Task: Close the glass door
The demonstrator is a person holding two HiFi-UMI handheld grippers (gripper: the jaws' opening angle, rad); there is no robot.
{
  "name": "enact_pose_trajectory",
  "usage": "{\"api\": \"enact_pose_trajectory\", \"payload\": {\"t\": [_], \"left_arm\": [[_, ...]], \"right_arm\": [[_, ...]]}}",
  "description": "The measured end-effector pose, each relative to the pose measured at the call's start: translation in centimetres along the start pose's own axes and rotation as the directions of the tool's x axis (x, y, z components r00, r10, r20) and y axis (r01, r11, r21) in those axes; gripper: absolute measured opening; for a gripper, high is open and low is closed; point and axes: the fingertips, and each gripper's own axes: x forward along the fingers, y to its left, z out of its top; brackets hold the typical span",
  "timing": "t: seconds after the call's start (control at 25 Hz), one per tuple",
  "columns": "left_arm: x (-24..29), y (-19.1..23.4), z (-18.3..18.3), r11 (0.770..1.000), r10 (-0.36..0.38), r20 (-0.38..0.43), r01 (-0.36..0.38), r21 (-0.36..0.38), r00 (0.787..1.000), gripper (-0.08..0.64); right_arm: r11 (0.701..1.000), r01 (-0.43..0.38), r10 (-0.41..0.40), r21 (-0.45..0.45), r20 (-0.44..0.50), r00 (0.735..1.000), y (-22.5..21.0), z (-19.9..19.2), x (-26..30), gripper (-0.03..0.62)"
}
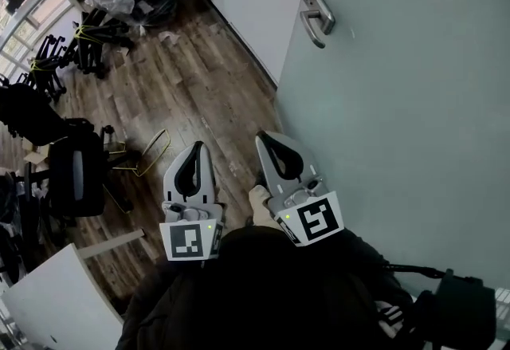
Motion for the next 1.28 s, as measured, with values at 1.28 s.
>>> {"api": "enact_pose_trajectory", "payload": {"t": [1.28], "left_arm": [[34.7,-8.2,-1.7,0.897,-0.441,0.02,0.441,-0.005,0.897,-0.003]], "right_arm": [[0.918,0.357,-0.371,-0.173,-0.056,0.927,-29.3,-1.0,12.3,0.058]]}}
